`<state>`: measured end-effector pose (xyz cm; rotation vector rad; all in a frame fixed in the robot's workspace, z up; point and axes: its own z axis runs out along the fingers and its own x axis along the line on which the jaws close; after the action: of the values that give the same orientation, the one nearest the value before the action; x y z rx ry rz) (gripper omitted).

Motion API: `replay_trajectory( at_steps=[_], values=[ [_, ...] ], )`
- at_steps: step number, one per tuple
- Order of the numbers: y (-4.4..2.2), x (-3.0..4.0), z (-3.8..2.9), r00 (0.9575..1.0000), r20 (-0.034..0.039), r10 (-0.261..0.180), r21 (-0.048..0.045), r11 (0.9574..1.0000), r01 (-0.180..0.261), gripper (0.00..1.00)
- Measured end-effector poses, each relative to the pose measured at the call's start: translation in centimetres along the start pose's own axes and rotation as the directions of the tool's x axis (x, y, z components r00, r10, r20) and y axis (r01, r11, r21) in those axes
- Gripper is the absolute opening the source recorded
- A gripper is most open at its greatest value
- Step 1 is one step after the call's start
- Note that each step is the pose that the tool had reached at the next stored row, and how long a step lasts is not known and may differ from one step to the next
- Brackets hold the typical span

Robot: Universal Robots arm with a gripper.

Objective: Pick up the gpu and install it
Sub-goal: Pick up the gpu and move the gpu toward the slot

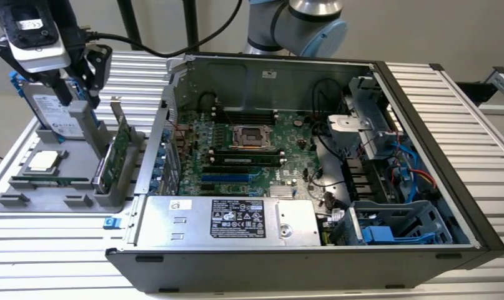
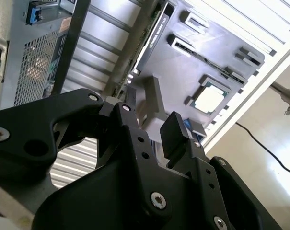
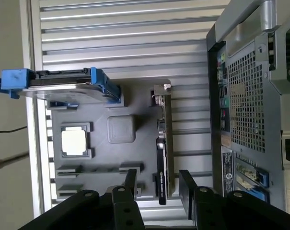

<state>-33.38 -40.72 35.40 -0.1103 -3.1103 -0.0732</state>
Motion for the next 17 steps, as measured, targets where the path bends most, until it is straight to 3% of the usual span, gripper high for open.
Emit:
replay_trajectory(
  at_steps=[17],
  values=[
    [-0.04, -0.03, 0.86, 0.9999, -0.0148, 0.001, 0.0011, 1.0000, -0.001, 1.00]
  ],
)
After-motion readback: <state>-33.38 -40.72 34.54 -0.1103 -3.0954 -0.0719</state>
